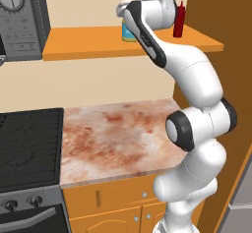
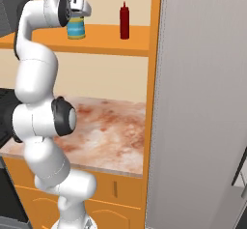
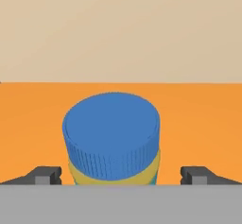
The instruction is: Move the mayonnaise and ketchup from the cabinet to the dining counter.
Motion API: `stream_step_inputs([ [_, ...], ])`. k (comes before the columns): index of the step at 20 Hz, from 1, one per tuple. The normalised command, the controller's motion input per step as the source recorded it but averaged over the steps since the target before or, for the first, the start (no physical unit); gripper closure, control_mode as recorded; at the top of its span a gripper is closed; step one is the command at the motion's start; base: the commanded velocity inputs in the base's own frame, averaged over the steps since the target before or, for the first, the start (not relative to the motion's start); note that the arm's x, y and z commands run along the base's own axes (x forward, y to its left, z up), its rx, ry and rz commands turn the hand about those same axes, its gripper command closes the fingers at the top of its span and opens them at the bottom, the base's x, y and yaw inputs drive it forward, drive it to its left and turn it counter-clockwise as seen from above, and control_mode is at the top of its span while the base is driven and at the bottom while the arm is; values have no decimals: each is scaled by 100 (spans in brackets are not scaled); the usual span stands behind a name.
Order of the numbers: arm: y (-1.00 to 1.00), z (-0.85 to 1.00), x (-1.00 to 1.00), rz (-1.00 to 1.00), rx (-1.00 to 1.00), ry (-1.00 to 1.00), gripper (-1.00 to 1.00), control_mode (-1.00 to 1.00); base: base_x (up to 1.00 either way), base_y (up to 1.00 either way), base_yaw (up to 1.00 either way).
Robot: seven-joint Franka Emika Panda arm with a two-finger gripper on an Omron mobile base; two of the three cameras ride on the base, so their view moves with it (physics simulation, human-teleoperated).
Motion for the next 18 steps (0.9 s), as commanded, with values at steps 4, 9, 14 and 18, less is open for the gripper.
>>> stream_step_inputs([
  [4,1,0,15,0,0,0,-100,-100,0,0,0],
  [9,3,-1,15,0,0,0,-100,-100,0,0,0],
  [14,5,-1,12,0,0,0,-100,-100,0,0,0],
  [18,5,-4,10,0,0,1,-100,-100,0,0,0],
])
